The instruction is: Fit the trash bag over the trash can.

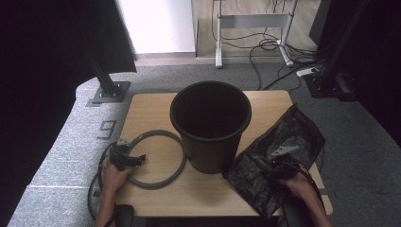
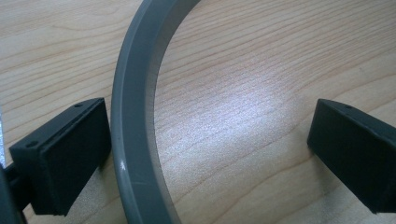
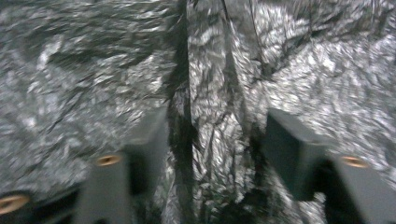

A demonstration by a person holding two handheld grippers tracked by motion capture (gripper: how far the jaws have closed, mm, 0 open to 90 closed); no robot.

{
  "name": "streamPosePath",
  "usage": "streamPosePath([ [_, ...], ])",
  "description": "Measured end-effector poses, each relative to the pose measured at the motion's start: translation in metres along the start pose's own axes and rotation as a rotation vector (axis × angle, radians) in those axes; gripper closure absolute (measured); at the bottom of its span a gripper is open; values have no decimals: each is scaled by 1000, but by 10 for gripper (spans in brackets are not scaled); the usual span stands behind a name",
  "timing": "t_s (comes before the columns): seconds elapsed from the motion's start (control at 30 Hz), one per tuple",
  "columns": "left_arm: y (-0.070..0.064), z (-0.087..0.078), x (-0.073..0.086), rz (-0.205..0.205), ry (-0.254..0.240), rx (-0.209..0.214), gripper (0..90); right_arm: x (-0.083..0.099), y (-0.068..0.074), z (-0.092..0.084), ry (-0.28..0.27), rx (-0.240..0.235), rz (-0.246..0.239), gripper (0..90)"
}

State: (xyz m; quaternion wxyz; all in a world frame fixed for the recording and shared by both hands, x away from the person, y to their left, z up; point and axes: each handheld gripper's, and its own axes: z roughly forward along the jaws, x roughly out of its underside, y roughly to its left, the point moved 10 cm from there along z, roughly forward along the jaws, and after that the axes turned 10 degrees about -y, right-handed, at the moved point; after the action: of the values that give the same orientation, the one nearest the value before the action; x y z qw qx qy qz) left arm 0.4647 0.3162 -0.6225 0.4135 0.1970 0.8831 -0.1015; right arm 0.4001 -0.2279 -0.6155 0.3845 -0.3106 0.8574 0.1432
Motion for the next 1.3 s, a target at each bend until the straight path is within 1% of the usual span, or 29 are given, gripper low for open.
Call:
streamPosePath([
  [0.03,0,0,0,0,0,0,0,0,0,0,0,0,0,445],
  [0.1,0,0,0,-2,0,-1,0,1,-1,-3,6,3,2,565],
  [0.13,0,0,0,-2,0,-2,0,1,-1,-4,6,2,4,610],
  [0.17,-1,0,0,-3,-1,-2,0,1,-1,-5,11,-1,2,686],
  [0.2,-1,0,0,-3,-1,-2,0,1,1,-5,22,-9,-3,788],
  [0.23,-1,0,0,-3,-1,-2,0,1,1,-5,22,-9,-3,788],
  [0.27,-1,0,0,-2,-1,-2,0,1,2,-5,36,-14,0,863],
  [0.3,-1,0,0,-3,-1,-1,0,1,2,-5,36,-14,0,863],
  [0.33,-1,0,0,-3,-1,-1,0,0,3,-5,44,-19,0,882],
  [0.43,-1,0,0,-3,-1,-1,0,-1,4,-5,66,-14,-9,886],
  [0.5,-1,0,0,-3,0,-1,0,-1,3,-4,74,-22,-6,885],
  [0.53,-1,0,0,-3,0,-1,0,-1,1,-5,87,-20,-1,885],
  [0.57,-1,0,0,-3,0,-1,0,-1,1,-5,87,-20,-1,885],
  [0.6,-1,0,0,-3,-1,-1,0,-1,-3,-6,92,-11,-2,884],
  [0.67,-1,0,0,-3,-1,-1,0,-4,-8,-8,90,-15,9,885],
  [0.73,-1,0,0,-3,0,-1,0,-10,-15,-13,84,-14,21,884],
  [0.8,-1,0,0,-3,0,-1,0,-12,-18,-14,83,-12,24,884],
  [0.93,-1,0,0,-2,-1,-1,0,-30,-33,-25,69,-3,45,882],
  [0.97,-1,0,0,-2,-1,-1,0,-30,-33,-25,69,-3,45,882],
  [1.0,-1,0,0,-2,-2,-1,0,-37,-38,-29,66,-1,52,882],
  [1.03,-1,0,0,-2,-2,-1,0,-37,-38,-29,66,-1,52,882],
  [1.07,-1,0,0,-2,-2,-1,0,-44,-42,-32,63,3,58,882],
  [1.1,-1,0,0,-2,-2,-1,0,-44,-42,-32,63,3,58,882],
  [1.13,-1,0,0,-3,-2,-1,0,-52,-44,-35,55,2,61,882],
  [1.17,-1,0,0,-3,-2,-1,0,-52,-44,-35,55,2,61,882],
  [1.27,-1,0,0,-3,-2,-1,0,-68,-47,-41,44,1,62,880],
  [1.3,-1,0,0,-2,-2,-1,0,-68,-47,-41,44,1,62,880],
])
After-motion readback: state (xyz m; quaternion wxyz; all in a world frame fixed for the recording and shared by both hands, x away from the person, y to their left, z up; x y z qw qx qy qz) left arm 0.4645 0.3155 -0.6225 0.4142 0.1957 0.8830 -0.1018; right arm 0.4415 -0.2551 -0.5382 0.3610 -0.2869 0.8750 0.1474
